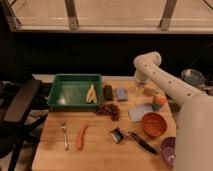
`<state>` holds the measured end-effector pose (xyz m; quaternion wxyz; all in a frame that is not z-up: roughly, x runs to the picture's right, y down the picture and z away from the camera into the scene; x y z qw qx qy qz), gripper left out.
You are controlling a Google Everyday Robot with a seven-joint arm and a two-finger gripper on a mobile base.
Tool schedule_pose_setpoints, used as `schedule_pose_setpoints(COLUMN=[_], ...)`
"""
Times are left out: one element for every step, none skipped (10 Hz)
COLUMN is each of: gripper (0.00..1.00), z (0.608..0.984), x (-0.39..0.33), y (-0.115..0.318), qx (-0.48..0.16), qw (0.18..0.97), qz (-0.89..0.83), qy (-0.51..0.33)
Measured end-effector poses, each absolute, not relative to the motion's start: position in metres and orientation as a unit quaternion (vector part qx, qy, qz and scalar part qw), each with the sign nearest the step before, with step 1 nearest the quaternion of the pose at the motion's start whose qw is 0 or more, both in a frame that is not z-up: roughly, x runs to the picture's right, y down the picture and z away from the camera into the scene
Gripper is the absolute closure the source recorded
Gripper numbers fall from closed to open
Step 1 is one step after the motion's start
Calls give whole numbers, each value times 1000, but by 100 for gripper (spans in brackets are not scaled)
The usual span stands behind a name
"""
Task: Stack cups on top of each other
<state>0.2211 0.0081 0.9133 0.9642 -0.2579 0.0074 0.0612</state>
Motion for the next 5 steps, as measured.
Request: schedule_pose_setpoints(gripper=[35, 35, 35, 35, 35], z=[917, 920, 923, 925, 927], x=[227, 234, 241, 246, 249], y=[7, 5, 4, 3, 4], qx=[-260, -261, -261, -262, -266], qw=[963, 962, 961, 960, 958], qz=[71, 82, 91, 99, 104], qy=[11, 16, 19, 20, 22])
